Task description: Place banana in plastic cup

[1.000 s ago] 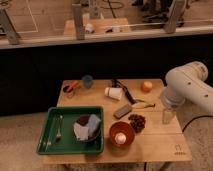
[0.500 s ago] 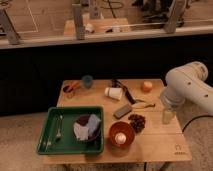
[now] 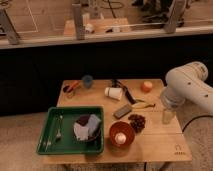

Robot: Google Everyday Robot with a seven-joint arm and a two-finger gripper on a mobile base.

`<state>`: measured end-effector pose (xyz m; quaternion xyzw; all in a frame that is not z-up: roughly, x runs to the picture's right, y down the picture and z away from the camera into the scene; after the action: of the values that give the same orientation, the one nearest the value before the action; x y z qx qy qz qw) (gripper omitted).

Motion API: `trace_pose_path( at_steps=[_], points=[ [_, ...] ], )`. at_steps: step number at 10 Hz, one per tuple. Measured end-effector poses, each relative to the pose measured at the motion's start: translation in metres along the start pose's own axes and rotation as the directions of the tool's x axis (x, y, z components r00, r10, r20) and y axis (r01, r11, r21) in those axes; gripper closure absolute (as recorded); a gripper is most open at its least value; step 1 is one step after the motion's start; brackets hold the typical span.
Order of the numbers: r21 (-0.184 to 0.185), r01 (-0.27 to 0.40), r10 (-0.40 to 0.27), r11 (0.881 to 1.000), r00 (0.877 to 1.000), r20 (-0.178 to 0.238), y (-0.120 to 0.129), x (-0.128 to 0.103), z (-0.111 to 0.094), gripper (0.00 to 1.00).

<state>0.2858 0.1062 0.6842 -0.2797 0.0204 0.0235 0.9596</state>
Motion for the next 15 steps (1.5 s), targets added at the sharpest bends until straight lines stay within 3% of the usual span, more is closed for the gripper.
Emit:
trace_pose_path(
  at_steps=[7,9,13,15],
  points=[
    [-0.002,0.011,-0.011,1.0,1.0,-0.012,-0.003,0.0,0.005,0.2],
    [-0.006,0.055,-0.055,0.998,0.998,-0.011,-0.024,-0.019,0.026,0.2],
    [0.045,0.111,-0.11,0.993,0.994,-0.013,-0.072,-0.064,0.074,0.2],
    [0.044,0.123,-0.122,0.991,0.992,-0.028,-0.083,-0.072,0.095,0.2]
  ],
)
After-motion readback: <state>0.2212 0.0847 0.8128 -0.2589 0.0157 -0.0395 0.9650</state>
